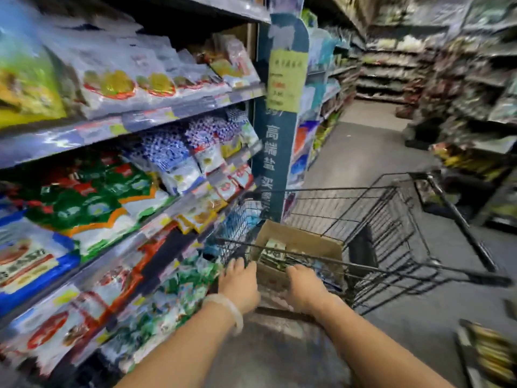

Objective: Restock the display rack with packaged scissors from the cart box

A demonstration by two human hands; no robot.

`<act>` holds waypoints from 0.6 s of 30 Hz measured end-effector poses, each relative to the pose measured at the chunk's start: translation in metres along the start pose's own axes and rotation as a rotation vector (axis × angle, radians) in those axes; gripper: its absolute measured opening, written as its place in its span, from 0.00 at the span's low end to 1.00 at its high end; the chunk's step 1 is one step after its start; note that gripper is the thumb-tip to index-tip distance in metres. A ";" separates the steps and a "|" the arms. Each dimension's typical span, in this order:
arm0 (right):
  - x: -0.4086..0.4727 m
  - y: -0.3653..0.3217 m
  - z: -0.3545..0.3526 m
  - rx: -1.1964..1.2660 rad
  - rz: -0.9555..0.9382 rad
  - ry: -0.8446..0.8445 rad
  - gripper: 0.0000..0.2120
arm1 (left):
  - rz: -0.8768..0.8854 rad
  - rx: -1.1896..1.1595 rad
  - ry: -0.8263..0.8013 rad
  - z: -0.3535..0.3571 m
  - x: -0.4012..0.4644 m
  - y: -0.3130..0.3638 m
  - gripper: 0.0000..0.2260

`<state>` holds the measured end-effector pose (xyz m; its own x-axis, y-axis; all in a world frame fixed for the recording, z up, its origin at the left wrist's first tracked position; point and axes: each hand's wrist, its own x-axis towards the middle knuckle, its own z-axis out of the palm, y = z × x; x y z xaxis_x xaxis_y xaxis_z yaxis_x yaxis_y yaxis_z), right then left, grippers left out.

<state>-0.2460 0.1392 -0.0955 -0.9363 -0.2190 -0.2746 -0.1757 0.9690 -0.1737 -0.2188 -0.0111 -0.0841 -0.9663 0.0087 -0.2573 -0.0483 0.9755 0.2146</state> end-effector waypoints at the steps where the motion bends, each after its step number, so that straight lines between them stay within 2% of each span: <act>1: 0.009 0.013 -0.004 0.014 0.031 -0.009 0.21 | 0.023 0.008 -0.015 -0.001 0.015 0.009 0.30; 5: 0.062 0.059 -0.018 0.053 0.141 -0.007 0.25 | 0.082 0.026 -0.081 -0.005 0.086 0.035 0.31; 11: 0.162 0.118 -0.043 0.085 0.278 -0.054 0.24 | 0.143 0.019 -0.172 -0.017 0.214 0.056 0.32; 15: 0.214 0.156 -0.050 0.142 0.355 -0.034 0.22 | 0.170 -0.021 -0.198 -0.017 0.283 0.069 0.27; 18: 0.237 0.183 -0.036 0.206 0.429 -0.098 0.23 | 0.175 -0.029 -0.288 0.000 0.315 0.080 0.26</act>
<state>-0.5105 0.2686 -0.1585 -0.8765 0.1757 -0.4481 0.2927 0.9336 -0.2065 -0.5274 0.0699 -0.1482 -0.8494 0.2410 -0.4695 0.1005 0.9472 0.3045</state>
